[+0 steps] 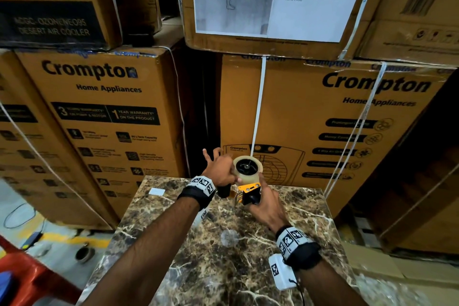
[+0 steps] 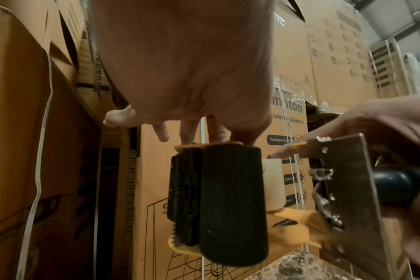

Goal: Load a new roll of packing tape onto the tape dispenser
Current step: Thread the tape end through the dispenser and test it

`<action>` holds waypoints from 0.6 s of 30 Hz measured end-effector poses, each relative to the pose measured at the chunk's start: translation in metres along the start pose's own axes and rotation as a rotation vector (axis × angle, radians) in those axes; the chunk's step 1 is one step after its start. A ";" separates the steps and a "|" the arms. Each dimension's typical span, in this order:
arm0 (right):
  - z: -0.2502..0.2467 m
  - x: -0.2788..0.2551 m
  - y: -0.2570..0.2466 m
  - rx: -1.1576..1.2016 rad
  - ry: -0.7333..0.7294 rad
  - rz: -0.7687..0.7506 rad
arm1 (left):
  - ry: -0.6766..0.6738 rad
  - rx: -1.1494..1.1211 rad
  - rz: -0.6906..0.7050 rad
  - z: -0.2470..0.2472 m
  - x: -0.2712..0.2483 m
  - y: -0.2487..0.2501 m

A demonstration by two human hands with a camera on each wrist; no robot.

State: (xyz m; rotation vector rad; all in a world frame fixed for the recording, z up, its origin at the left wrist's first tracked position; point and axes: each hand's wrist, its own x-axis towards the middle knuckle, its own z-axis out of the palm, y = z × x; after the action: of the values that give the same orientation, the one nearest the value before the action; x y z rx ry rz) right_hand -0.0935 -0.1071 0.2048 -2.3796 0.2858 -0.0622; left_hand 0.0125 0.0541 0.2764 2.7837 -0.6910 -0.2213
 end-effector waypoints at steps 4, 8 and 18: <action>-0.004 -0.008 -0.003 -0.040 -0.014 0.015 | -0.014 -0.138 -0.035 -0.002 -0.004 0.003; -0.001 -0.009 -0.004 -0.063 -0.027 0.042 | -0.057 -0.189 -0.067 0.000 -0.002 0.000; -0.004 -0.009 -0.006 0.012 -0.021 0.000 | -0.035 -0.183 -0.100 0.009 0.007 -0.005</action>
State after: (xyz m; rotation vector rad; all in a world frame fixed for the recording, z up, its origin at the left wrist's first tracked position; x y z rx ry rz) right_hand -0.1012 -0.1035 0.2117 -2.3675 0.2745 -0.0392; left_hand 0.0187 0.0528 0.2655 2.6467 -0.5113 -0.3358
